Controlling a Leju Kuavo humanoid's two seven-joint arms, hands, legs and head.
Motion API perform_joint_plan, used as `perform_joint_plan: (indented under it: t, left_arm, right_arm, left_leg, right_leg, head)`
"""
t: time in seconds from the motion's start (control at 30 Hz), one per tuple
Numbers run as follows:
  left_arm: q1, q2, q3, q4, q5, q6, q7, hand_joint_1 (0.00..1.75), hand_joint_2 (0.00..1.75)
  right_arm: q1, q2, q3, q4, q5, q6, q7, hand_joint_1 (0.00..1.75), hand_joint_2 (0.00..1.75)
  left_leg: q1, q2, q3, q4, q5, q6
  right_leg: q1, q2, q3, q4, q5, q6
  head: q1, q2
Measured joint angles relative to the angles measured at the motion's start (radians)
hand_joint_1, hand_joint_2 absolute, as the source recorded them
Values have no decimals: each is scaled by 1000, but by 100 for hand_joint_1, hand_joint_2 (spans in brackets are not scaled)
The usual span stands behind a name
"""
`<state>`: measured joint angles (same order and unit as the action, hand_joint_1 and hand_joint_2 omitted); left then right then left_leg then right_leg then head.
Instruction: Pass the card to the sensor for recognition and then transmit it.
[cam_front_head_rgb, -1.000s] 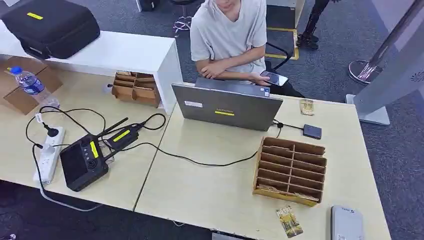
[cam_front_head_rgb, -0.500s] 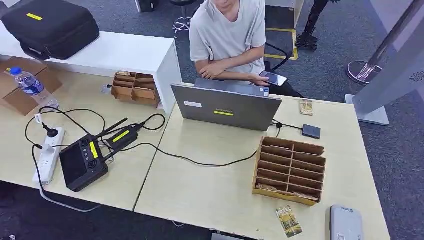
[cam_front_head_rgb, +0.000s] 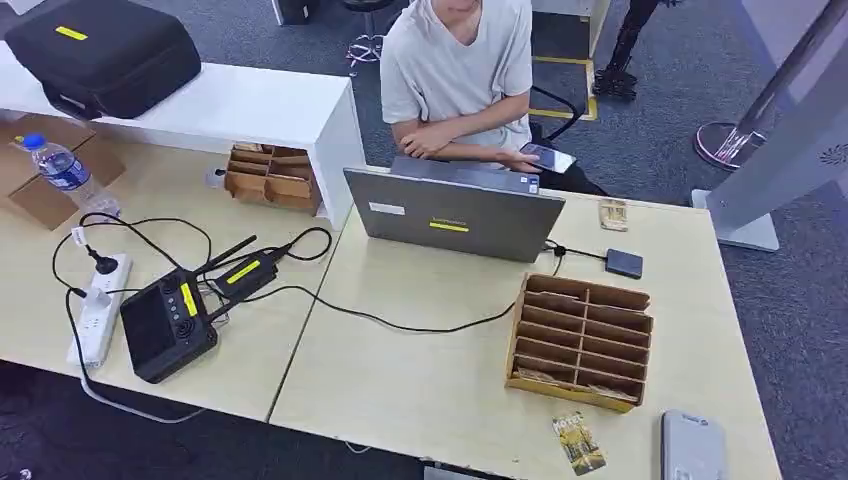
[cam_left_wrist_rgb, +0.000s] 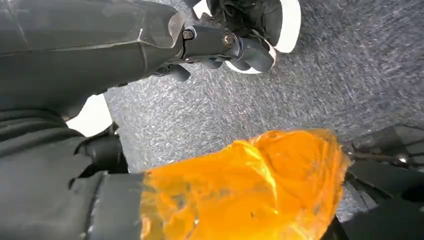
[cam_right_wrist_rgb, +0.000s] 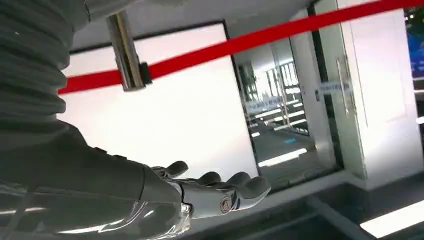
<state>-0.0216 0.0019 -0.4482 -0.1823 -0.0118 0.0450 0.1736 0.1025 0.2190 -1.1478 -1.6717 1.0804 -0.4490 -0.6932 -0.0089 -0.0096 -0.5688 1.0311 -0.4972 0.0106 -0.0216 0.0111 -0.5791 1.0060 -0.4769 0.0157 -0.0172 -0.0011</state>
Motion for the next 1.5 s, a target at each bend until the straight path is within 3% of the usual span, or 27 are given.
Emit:
perform_joint_plan:
  t: [0.37, 0.43, 0.63, 0.73, 0.8, 0.87, 1.03, 1.33, 1.5]
  left_arm:
    - [-1, -3, 0, 0, -2, 3, -26, 0, 0]
    - [-2, -3, 0, 0, -7, 2, -27, 0, 0]
    - [-4, -2, 0, 0, -21, -6, -36, 0, 0]
    - [-6, 0, -1, 0, -41, -13, -37, 0, 0]
    - [-10, 1, -1, 0, -45, -16, -37, 0, 0]
    - [-11, 1, -1, 0, -45, -17, -38, 0, 0]
    - [-10, 0, -1, 0, -46, -18, -38, 0, 0]
    - [-10, 0, -1, 0, -46, -19, -38, 0, 0]
    - [-13, -1, -1, 0, -54, -18, -41, 0, 0]
  right_arm:
    - [93, 1, 199, -131, 1, -15, -1, 0, 175]
    - [112, -11, 242, -148, 0, -16, 22, 0, 175]
    - [131, -241, 366, -227, -21, 140, 295, 0, 175]
    - [105, -433, 440, -238, -49, 212, 466, 0, 175]
    - [84, -536, 474, -241, -62, 231, 502, 0, 175]
    - [81, -595, 498, -245, -64, 233, 509, 0, 175]
    - [82, -667, 533, -246, -65, 230, 518, 0, 175]
    - [83, -707, 563, -246, -65, 229, 519, 0, 175]
    - [30, -743, 658, -242, 13, 212, 567, 0, 175]
  left_leg:
    - [1, 0, 0, 0, 0, 0]
    - [1, 0, -1, 0, 0, 0]
    - [-2, 1, -1, 0, -1, 2]
    - [-4, 2, -1, 1, 1, 5]
    - [-4, 1, -1, 2, 1, 6]
    - [-4, -2, -1, 2, 2, 6]
    - [-3, -2, -1, 2, 2, 6]
    - [-2, -2, -2, 1, 2, 6]
    - [-2, -1, -2, 1, 2, 6]
  right_leg:
    - [2, 0, 0, 0, 0, 0]
    - [1, 0, 0, 0, 0, 0]
    - [-1, 0, 0, 0, 1, 1]
    - [-3, 1, 0, 0, 3, 4]
    - [-3, 1, 0, -1, 3, 4]
    - [-3, -2, 1, -1, 3, 4]
    - [-2, -3, 0, -1, 2, 4]
    - [-2, -3, 0, -1, 2, 5]
    - [-2, -2, 0, -1, 2, 5]
  head:
    - [0, 0]
    - [-1, 0]
    - [0, 0]
    - [-1, 0]
    - [0, 0]
    - [0, 0]
    - [0, 0]
    - [0, 0]
    - [0, 0]
